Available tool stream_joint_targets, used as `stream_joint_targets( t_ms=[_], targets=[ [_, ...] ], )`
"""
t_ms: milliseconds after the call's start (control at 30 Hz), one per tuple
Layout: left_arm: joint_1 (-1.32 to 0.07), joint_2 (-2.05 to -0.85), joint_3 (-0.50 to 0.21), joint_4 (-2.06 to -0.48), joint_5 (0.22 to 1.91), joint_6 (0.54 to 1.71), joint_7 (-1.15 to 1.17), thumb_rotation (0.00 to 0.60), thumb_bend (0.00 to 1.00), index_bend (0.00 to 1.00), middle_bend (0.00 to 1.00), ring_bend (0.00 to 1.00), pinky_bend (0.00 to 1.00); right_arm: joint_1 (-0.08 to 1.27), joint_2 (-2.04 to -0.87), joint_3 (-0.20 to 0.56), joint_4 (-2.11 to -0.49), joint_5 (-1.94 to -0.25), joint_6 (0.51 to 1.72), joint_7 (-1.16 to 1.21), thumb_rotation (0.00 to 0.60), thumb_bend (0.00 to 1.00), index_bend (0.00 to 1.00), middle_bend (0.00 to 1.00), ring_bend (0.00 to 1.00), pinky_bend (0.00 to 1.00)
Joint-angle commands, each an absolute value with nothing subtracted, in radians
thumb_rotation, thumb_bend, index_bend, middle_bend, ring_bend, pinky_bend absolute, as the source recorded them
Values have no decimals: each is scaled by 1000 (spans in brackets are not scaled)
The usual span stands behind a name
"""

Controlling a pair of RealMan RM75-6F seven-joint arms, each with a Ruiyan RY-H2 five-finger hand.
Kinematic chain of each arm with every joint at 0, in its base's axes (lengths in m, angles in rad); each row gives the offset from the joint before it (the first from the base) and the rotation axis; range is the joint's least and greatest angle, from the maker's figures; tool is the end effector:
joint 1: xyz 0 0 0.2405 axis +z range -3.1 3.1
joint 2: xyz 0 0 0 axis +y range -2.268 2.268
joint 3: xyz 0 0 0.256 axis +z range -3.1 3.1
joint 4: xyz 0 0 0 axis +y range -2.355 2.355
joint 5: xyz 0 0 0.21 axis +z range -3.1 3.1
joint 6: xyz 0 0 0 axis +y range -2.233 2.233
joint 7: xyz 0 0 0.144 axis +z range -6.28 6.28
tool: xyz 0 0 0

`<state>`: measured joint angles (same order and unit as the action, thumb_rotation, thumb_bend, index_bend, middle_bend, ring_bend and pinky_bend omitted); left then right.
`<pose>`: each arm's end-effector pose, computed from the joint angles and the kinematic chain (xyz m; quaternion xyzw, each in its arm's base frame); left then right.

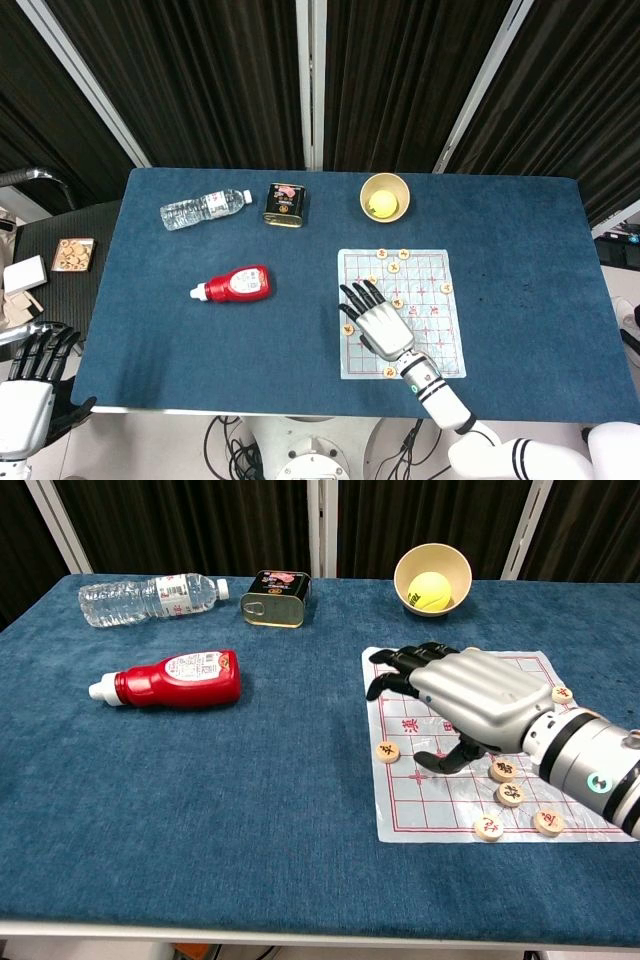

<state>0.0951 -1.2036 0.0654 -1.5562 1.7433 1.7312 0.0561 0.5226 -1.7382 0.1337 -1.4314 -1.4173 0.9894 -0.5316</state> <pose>-0.2999 0.0995 0.1416 -0.6040 -0.3499 -0.4190 0.5807 -0.1526 -0.2676 -0.0735 0.7943 -0.2981 0.3549 0.3929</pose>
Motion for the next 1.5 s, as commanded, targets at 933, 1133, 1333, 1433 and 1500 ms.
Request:
stream_joint_targets(
  t_ms=[933, 1133, 1333, 1433, 1500],
  targets=[
    [112, -1208, 60, -1509, 1729, 1755, -3, 600, 123, 90, 67, 0, 0, 566, -1812, 104, -1349, -1353, 1005, -511, 600, 286, 474, 0, 0, 0],
    [112, -1210, 60, -1505, 1727, 1755, -7, 600, 123, 90, 67, 0, 0, 571, -1812, 105, -1347, -1348, 1011, -500, 600, 294, 492, 0, 0, 0],
    [112, -1212, 59, -1500, 1724, 1753, -12, 600, 123, 90, 67, 0, 0, 578, -1811, 110, -1350, -1347, 1018, -484, 600, 295, 494, 0, 0, 0],
    [113, -1213, 59, -1497, 1724, 1753, -15, 600, 123, 90, 67, 0, 0, 581, -1813, 114, -1351, -1342, 1021, -484, 600, 296, 494, 0, 0, 0],
    [113, -1214, 59, -1494, 1723, 1753, -18, 600, 123, 90, 67, 0, 0, 584, -1814, 118, -1349, -1338, 1022, -483, 600, 296, 494, 0, 0, 0]
  ],
)
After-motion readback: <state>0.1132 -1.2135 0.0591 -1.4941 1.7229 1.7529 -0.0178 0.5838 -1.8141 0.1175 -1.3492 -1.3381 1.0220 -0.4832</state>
